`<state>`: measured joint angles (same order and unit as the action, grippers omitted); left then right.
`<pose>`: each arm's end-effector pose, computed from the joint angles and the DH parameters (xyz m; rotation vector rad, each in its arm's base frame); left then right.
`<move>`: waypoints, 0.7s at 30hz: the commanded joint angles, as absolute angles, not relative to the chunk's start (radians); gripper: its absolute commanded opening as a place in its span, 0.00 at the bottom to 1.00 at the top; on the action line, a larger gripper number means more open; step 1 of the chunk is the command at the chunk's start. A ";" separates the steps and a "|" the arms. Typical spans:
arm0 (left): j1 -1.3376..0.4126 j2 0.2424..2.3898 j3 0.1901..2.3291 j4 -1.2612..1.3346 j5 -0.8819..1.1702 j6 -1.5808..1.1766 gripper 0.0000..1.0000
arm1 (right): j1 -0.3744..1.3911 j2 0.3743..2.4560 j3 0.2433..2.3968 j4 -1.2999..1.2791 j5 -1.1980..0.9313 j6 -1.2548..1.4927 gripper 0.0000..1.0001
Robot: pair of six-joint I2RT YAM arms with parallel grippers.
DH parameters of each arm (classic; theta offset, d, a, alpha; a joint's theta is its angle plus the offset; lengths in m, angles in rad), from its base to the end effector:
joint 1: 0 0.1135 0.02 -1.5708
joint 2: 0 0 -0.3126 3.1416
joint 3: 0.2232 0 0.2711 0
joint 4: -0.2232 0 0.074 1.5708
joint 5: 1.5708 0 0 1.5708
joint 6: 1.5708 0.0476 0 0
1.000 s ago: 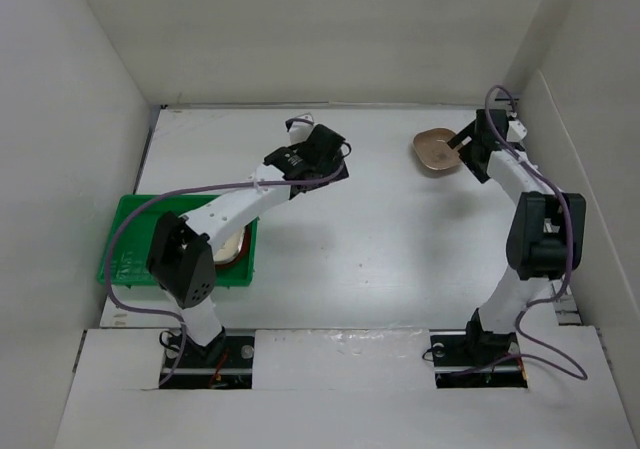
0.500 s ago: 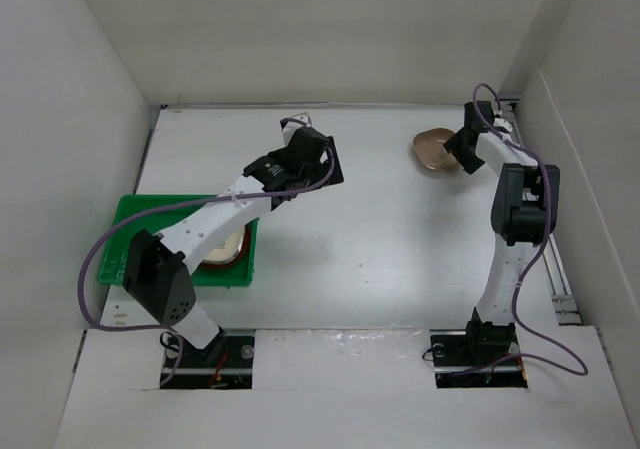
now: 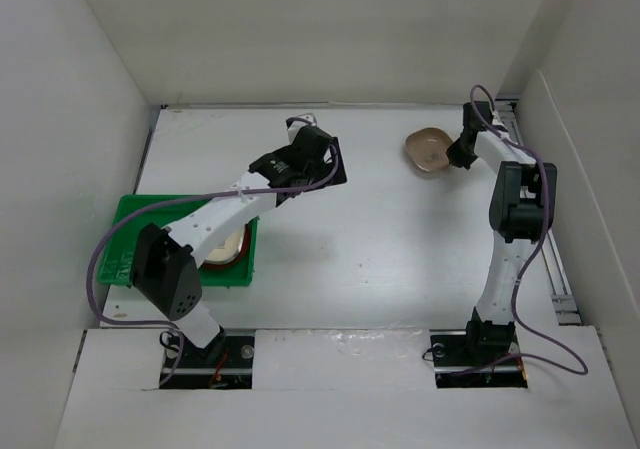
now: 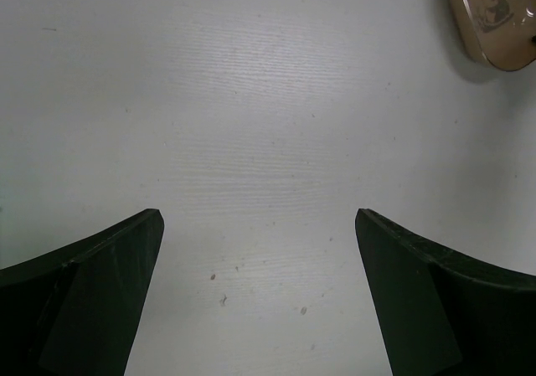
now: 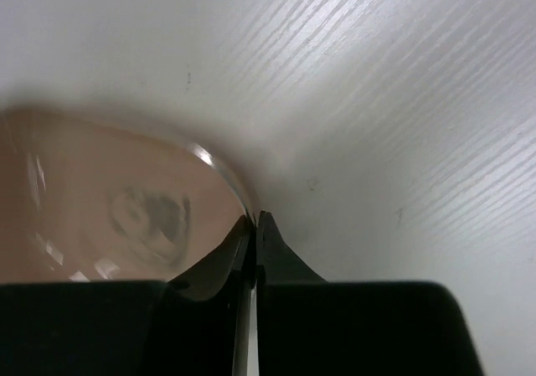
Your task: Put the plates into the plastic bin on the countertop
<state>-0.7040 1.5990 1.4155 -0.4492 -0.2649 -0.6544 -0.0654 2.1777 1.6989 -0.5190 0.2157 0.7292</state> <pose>0.3102 -0.2471 0.3658 -0.0945 2.2166 -0.4752 0.5241 -0.0445 0.2005 1.0544 2.3039 -0.0161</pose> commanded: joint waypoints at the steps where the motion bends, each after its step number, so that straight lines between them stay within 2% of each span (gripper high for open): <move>1: -0.696 1.612 1.462 -0.442 -0.226 -0.638 1.00 | -0.071 2.167 1.706 -0.546 0.195 0.687 0.00; 5: -0.706 1.637 1.503 -0.423 -0.200 -0.638 1.00 | -0.052 2.119 1.639 -0.511 0.181 0.664 0.00; 7: -0.706 1.672 1.541 -0.414 -0.178 -0.600 1.00 | -0.023 2.021 1.580 -0.488 0.242 0.654 0.00; 14: -0.706 1.856 1.791 -0.518 -0.143 -0.511 1.00 | 0.224 1.708 1.353 -0.439 0.393 0.580 0.00; 21: -0.706 1.917 1.832 -0.575 -0.176 -0.443 0.98 | 0.376 1.545 1.305 -0.437 0.308 0.515 0.00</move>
<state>-0.7052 1.9263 1.8038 -0.5232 -0.1524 -0.4858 0.3779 1.6051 1.3216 -0.4778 0.3130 0.5545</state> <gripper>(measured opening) 0.990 0.031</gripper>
